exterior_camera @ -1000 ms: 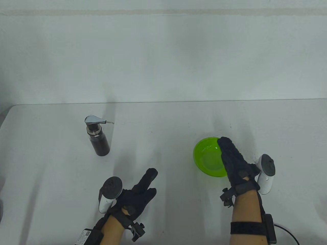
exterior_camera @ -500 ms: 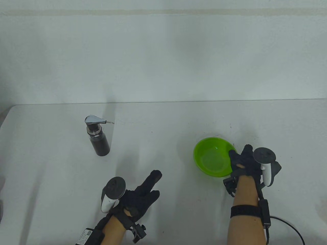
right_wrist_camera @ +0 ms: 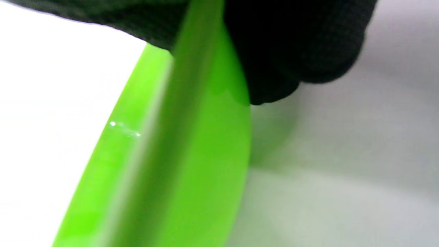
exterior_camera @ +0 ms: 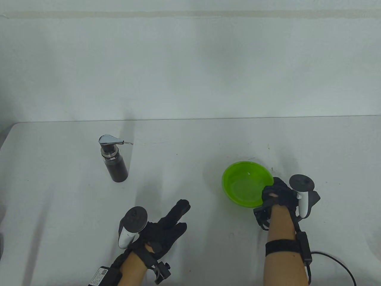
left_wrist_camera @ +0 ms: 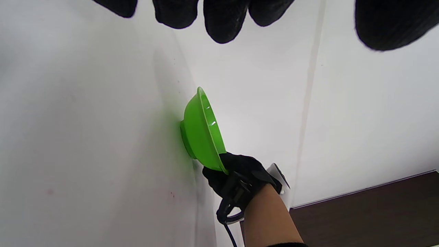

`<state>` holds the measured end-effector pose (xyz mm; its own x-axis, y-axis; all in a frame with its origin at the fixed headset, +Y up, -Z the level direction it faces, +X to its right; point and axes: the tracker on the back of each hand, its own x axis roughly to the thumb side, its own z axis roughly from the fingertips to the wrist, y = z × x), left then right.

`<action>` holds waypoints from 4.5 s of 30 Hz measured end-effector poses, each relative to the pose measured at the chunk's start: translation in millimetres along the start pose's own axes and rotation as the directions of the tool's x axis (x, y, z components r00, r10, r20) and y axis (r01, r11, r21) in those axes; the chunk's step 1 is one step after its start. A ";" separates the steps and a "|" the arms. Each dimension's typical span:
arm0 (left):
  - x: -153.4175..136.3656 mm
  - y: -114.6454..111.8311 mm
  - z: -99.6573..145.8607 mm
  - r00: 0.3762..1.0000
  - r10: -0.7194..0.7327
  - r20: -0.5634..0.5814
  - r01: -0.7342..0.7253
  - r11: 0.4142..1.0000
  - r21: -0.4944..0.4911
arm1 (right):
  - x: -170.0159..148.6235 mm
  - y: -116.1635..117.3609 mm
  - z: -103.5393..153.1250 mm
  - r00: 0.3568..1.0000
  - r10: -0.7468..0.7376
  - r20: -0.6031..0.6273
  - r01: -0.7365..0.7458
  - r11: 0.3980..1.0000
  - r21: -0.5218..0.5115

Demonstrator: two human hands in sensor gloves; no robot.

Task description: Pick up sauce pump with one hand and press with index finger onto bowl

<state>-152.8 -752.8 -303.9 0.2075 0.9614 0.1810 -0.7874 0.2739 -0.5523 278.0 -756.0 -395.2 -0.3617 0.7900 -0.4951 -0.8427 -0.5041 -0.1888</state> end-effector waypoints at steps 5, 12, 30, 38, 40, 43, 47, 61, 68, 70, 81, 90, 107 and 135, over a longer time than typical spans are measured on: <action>2.3 11.0 4.2 1.000 0.021 0.009 -0.022 0.997 0.074 | 33.0 9.7 39.4 0.989 -0.057 0.134 0.048 0.996 0.074; 11.2 29.1 19.9 0.999 0.028 0.045 -0.039 0.964 0.263 | 75.1 55.3 104.9 0.949 0.106 0.298 -0.172 0.963 0.206; 4.0 28.2 19.1 0.999 0.020 -0.027 -0.012 0.965 0.260 | 27.1 113.7 111.6 0.960 0.084 0.266 -0.190 0.893 0.407; 2.6 27.4 17.9 0.999 0.010 -0.044 0.001 0.969 0.246 | 21.9 116.7 105.4 0.964 0.089 0.250 -0.192 0.884 0.425; 2.4 27.6 17.9 0.999 0.005 -0.047 0.006 0.970 0.245 | 21.7 117.0 105.3 0.963 0.090 0.255 -0.197 0.879 0.434; 2.0 26.9 17.7 0.998 -0.009 -0.058 0.023 0.971 0.240 | 22.2 113.8 105.1 0.966 0.078 0.247 -0.192 0.855 0.481; 1.1 26.8 17.3 0.997 -0.032 -0.066 0.047 0.968 0.246 | 26.8 97.7 110.5 0.958 0.069 0.278 -0.188 0.885 0.426; 75.8 67.5 21.9 0.977 -0.207 0.047 0.169 0.893 0.418 | 36.8 72.6 116.0 0.911 0.135 0.391 -0.216 0.961 0.173; 102.7 141.3 2.6 0.831 -0.549 -0.087 0.516 0.704 0.488 | 39.2 67.5 117.2 0.903 0.122 0.412 -0.201 0.967 0.156; 87.8 161.3 -8.4 0.843 -0.526 -0.111 0.511 0.719 0.471 | 39.3 63.3 116.5 0.904 0.108 0.413 -0.186 0.971 0.152; 11.8 241.3 -21.2 0.893 -0.418 -0.164 0.413 0.620 0.667 | 43.8 50.0 119.4 0.880 0.062 0.471 -0.144 0.980 0.140; -37.2 260.3 -35.4 0.974 -0.207 -0.086 0.192 0.576 0.795 | 40.6 48.2 113.2 0.891 -0.041 0.452 -0.058 0.978 0.203; -21.9 232.8 -26.1 0.924 -0.342 -0.173 0.307 0.391 0.868 | 41.8 53.4 113.7 0.884 -0.040 0.467 -0.077 0.970 0.230; 55.0 66.8 67.7 0.900 -0.433 -0.048 0.290 0.514 0.807 | 43.8 62.5 124.1 0.865 -0.101 0.491 -0.052 0.956 0.288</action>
<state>-233.2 -683.6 -275.8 0.5553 0.7484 0.3626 -0.8131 0.3971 0.4257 160.0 -709.7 -323.4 -0.4240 0.9057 0.0070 -0.9018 -0.4228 0.0892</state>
